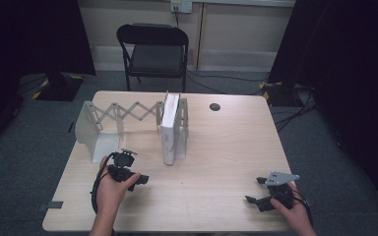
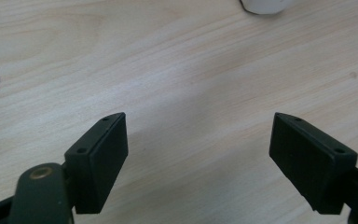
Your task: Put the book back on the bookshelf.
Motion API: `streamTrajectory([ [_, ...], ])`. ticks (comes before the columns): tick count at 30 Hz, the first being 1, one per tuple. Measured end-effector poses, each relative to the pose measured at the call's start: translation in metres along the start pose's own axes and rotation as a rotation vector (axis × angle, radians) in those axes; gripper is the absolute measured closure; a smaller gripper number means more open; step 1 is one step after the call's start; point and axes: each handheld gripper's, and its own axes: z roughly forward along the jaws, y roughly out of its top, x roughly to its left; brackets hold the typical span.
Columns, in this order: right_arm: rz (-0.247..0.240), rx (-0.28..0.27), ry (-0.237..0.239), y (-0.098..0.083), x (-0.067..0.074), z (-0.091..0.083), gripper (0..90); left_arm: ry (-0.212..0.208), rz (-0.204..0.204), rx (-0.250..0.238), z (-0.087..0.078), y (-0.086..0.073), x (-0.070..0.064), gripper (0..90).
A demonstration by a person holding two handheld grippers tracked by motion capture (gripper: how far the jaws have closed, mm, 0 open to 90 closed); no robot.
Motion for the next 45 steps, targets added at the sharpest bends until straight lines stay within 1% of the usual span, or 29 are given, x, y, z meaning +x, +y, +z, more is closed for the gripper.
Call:
streamTrajectory([
  [4, 0.000, 0.000, 0.000, 0.000, 0.000, 0.000, 13.3, 0.001, -0.009, 0.006, 0.001, -0.003, 0.003, 19.2],
  [5, 0.000, 0.000, -0.001, 0.000, 0.000, 0.000, 13.3, -0.003, -0.005, 0.007, 0.001, -0.004, 0.003, 19.1],
  [8, 0.000, 0.000, 0.000, 0.000, 0.000, 0.000, 13.3, 0.011, 0.005, 0.008, 0.002, -0.006, 0.005, 18.6],
  [10, 0.000, 0.000, -0.001, 0.000, 0.000, 0.000, 13.3, 0.012, -0.008, 0.002, 0.001, -0.009, 0.008, 18.0],
  [12, 0.000, 0.000, 0.000, 0.000, 0.000, 0.000, 13.3, 0.012, -0.002, 0.007, 0.001, -0.009, 0.009, 18.0],
  [13, -0.001, 0.000, 0.000, 0.000, 0.000, 0.000, 13.3, 0.017, -0.010, 0.001, 0.002, -0.010, 0.009, 18.0],
  [16, 0.000, 0.000, -0.001, 0.000, 0.000, 0.000, 13.3, 0.019, -0.009, 0.005, 0.001, -0.013, 0.012, 17.8],
  [19, -0.001, 0.000, 0.000, 0.000, 0.000, 0.000, 13.3, 0.021, -0.011, -0.002, 0.001, -0.015, 0.014, 17.4],
  [21, 0.000, 0.000, -0.001, 0.000, 0.000, 0.000, 13.3, 0.028, 0.004, -0.010, 0.001, -0.017, 0.015, 17.0],
  [23, 0.000, 0.000, -0.001, 0.000, 0.000, 0.000, 13.3, 0.029, 0.004, -0.013, 0.001, -0.018, 0.015, 16.4],
  [27, 0.000, 0.000, 0.000, 0.000, 0.000, 0.000, 13.3, 0.031, 0.015, -0.013, 0.003, -0.020, 0.016, 16.3],
  [29, 0.000, 0.000, -0.001, 0.000, 0.000, 0.000, 13.3, 0.034, 0.033, -0.015, 0.003, -0.021, 0.017, 16.1],
  [33, 0.000, 0.000, -0.001, 0.000, 0.000, 0.000, 13.3, 0.041, 0.034, -0.015, 0.004, -0.022, 0.017, 15.9],
  [34, 0.000, 0.000, -0.001, 0.000, 0.000, 0.000, 13.3, 0.047, 0.045, -0.018, 0.005, -0.023, 0.018, 15.9],
  [37, 0.000, 0.000, -0.001, 0.000, 0.000, 0.000, 13.3, 0.047, 0.045, -0.020, 0.005, -0.024, 0.018, 15.8],
  [38, 0.000, 0.000, -0.001, 0.000, 0.000, 0.000, 13.3, 0.051, 0.054, -0.023, 0.006, -0.025, 0.019, 15.8],
  [43, 0.000, 0.000, 0.000, 0.000, 0.000, 0.000, 13.3, 0.052, 0.054, -0.021, 0.008, -0.028, 0.021, 15.8],
  [44, 0.000, 0.000, -0.001, 0.000, 0.000, 0.000, 13.3, 0.063, 0.055, -0.019, 0.008, -0.029, 0.022, 15.8],
  [45, 0.000, 0.000, -0.001, 0.000, 0.000, 0.000, 13.3, 0.063, 0.055, -0.019, 0.008, -0.029, 0.022, 15.8],
])
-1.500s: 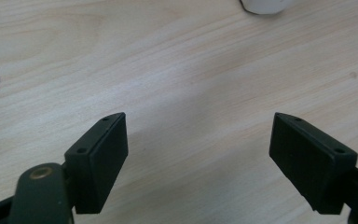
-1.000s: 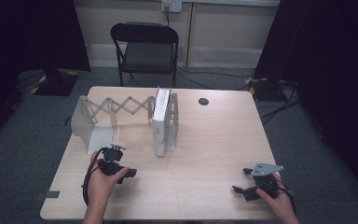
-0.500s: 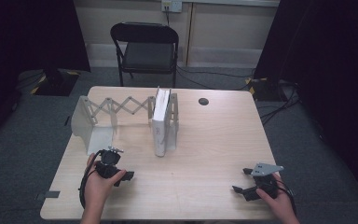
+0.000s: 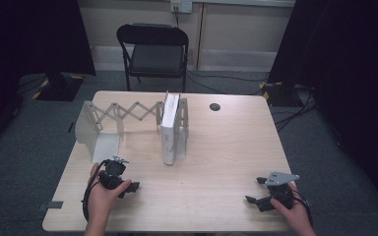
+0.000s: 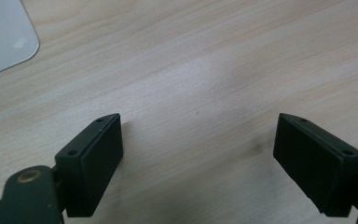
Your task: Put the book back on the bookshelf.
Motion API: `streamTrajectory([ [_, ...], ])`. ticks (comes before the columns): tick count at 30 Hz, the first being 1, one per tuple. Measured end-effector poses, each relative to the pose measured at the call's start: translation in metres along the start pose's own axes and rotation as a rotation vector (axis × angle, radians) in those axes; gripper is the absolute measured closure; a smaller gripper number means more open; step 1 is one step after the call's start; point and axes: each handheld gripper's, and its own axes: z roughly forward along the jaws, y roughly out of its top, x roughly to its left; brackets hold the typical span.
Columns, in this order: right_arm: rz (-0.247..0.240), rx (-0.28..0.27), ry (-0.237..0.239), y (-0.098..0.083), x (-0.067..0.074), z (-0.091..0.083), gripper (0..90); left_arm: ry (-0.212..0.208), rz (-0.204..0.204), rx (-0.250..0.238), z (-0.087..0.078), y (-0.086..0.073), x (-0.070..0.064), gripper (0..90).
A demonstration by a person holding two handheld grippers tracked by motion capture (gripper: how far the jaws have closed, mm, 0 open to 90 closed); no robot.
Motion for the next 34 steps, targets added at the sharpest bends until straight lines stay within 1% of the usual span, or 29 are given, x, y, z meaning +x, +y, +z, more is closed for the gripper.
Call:
streamTrajectory([
  [2, 0.000, 0.000, 0.000, 0.000, 0.000, 0.000, 13.3, -0.006, 0.001, -0.008, 0.000, -0.001, 0.000, 15.4],
  [3, 0.000, 0.000, 0.000, 0.000, 0.000, 0.000, 13.3, -0.004, 0.011, -0.011, 0.000, -0.002, 0.001, 15.5],
  [6, 0.000, 0.000, 0.000, 0.000, 0.000, 0.000, 13.3, 0.000, 0.014, -0.015, 0.001, -0.002, 0.001, 15.0],
  [7, 0.000, 0.000, 0.001, 0.000, 0.000, 0.000, 13.4, 0.008, 0.035, -0.015, 0.002, -0.003, 0.000, 14.9],
  [8, 0.000, 0.000, 0.001, 0.000, 0.000, 0.000, 13.4, 0.008, 0.035, -0.015, 0.002, -0.003, 0.000, 14.8],
  [10, 0.000, 0.000, 0.000, 0.000, 0.000, 0.000, 13.3, 0.027, 0.086, -0.012, 0.003, -0.003, 0.000, 14.2],
  [11, 0.000, 0.000, 0.000, 0.000, 0.000, 0.000, 13.3, 0.028, 0.098, -0.016, 0.005, -0.004, 0.000, 10.5],
  [12, 0.000, 0.000, 0.000, 0.000, 0.000, 0.000, 13.3, 0.028, 0.098, -0.016, 0.005, -0.004, 0.000, 7.5],
  [13, 0.000, 0.000, 0.000, 0.000, 0.000, 0.000, 13.3, 0.018, 0.118, -0.018, 0.007, -0.005, 0.001, 4.2],
  [14, 0.000, 0.000, 0.000, 0.000, 0.000, 0.000, 13.3, 0.018, 0.118, -0.018, 0.007, -0.005, 0.001, 0.2],
  [15, 0.000, 0.000, 0.000, 0.000, 0.000, 0.000, 13.4, 0.012, 0.123, -0.029, 0.009, -0.007, 0.000, 0.2],
  [18, 0.000, 0.001, 0.000, 0.000, 0.000, 0.000, 13.3, 0.013, 0.123, -0.035, 0.009, -0.007, 0.001, 0.0],
  [21, 0.000, 0.000, 0.000, 0.000, 0.000, 0.000, 13.3, 0.009, 0.122, -0.056, 0.010, -0.008, 0.002, 0.0],
  [22, 0.000, 0.000, 0.001, 0.000, 0.000, 0.000, 13.3, 0.009, 0.122, -0.056, 0.010, -0.008, 0.002, 0.0],
  [23, 0.000, 0.000, 0.000, 0.000, 0.000, 0.000, 13.3, 0.013, 0.113, -0.088, 0.011, -0.010, 0.003, 0.0],
  [25, 0.000, 0.000, 0.000, 0.000, 0.000, 0.000, 13.3, 0.015, 0.109, -0.136, 0.013, -0.013, 0.004, 0.0],
  [26, 0.000, 0.000, 0.000, 0.000, 0.000, 0.000, 13.3, 0.015, 0.109, -0.136, 0.013, -0.013, 0.004, 0.0],
  [27, -0.001, 0.000, 0.000, 0.000, 0.000, 0.000, 13.3, 0.020, 0.098, -0.193, 0.016, -0.016, 0.003, 0.0],
  [28, -0.001, 0.000, 0.000, 0.000, 0.000, 0.000, 13.3, 0.020, 0.098, -0.193, 0.016, -0.016, 0.003, 0.0],
  [29, 0.000, 0.000, 0.000, 0.000, 0.000, 0.000, 13.3, 0.019, 0.095, -0.223, 0.017, -0.018, 0.003, 0.0],
  [30, 0.000, 0.000, 0.000, 0.000, 0.000, 0.000, 13.3, 0.018, 0.095, -0.239, 0.017, -0.020, 0.004, 0.0],
  [33, 0.001, 0.000, 0.000, 0.000, 0.000, 0.000, 13.3, 0.015, 0.099, -0.279, 0.019, -0.023, 0.004, 0.0],
  [34, 0.000, 0.000, 0.000, 0.000, 0.000, 0.000, 13.3, 0.016, 0.093, -0.286, 0.019, -0.024, 0.004, 0.0],
])
